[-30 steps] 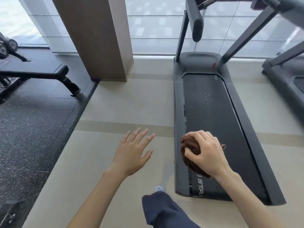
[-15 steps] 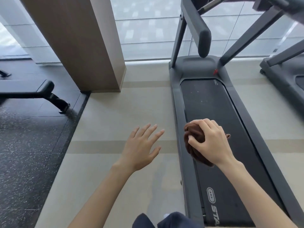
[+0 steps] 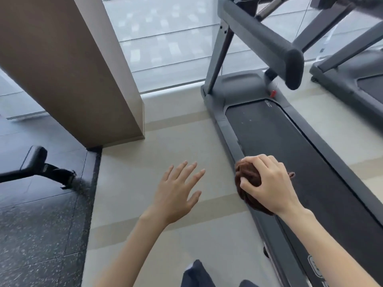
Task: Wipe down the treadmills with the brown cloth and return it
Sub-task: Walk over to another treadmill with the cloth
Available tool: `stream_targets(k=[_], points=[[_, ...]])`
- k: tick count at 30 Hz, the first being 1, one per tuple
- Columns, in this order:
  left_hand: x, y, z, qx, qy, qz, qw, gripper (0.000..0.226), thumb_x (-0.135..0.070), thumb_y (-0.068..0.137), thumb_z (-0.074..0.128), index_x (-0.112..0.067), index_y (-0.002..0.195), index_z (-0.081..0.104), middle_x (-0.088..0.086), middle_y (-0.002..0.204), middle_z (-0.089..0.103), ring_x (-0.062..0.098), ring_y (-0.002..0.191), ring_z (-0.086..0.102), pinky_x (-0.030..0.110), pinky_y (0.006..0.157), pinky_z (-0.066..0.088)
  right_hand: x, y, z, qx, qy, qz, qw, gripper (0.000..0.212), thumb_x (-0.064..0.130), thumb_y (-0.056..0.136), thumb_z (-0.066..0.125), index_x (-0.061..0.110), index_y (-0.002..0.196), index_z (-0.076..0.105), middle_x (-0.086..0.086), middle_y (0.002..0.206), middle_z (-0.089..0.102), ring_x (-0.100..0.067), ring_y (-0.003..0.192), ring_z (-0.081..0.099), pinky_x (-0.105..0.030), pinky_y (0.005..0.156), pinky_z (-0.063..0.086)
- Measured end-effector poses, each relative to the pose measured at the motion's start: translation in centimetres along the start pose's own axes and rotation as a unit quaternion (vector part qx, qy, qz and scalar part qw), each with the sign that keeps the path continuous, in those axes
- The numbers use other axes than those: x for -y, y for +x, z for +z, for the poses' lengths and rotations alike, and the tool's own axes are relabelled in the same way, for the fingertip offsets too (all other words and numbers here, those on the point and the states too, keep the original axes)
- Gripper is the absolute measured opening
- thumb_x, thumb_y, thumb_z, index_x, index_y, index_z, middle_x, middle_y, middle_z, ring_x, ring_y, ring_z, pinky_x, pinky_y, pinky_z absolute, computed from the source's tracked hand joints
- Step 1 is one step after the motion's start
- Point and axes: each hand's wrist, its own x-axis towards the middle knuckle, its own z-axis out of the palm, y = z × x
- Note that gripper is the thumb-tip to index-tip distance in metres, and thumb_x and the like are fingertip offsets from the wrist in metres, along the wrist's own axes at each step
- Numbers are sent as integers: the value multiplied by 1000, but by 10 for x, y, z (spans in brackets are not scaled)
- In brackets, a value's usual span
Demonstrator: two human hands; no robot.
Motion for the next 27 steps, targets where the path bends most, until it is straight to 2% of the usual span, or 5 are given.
stream_targets(k=[3,6,16,19,27], points=[[51,25,3,11,8,13,1000,55,-47,95,29,-33,147,20,-3,157,15,19,145,8,41,116,2,18,33,27,-26,-4,4,1000,39,43,73,48,19,99,65,5,97,63,-25,87,54,-36,77,38],[84,57,11,18,11,31,999,55,-48,96,28,-35,148,13,-5,158,8,17,145,3,39,117,0,26,68,48,-19,-21,7,1000,42,43,73,47,17,100,65,2,99,64,-27,88,55,-38,78,39],[169,206,36,46,-2,68,997,55,-48,96,28,-35,148,14,-3,158,10,18,144,5,40,117,4,0,206,113,-7,-42,46,998,47,46,73,44,16,103,65,0,101,63,-26,92,53,-41,81,39],[192,259,38,64,5,106,992,55,-47,96,29,-34,148,14,-3,158,11,18,144,6,39,117,3,-12,253,128,-8,-53,75,996,49,47,73,42,16,103,65,-1,101,63,-27,93,53,-41,80,39],[259,390,50,45,11,159,986,54,-46,96,31,-32,147,18,-2,157,13,19,144,7,39,116,2,-41,372,175,-19,-71,100,992,47,46,74,42,18,105,63,-1,102,62,-26,94,52,-41,82,38]])
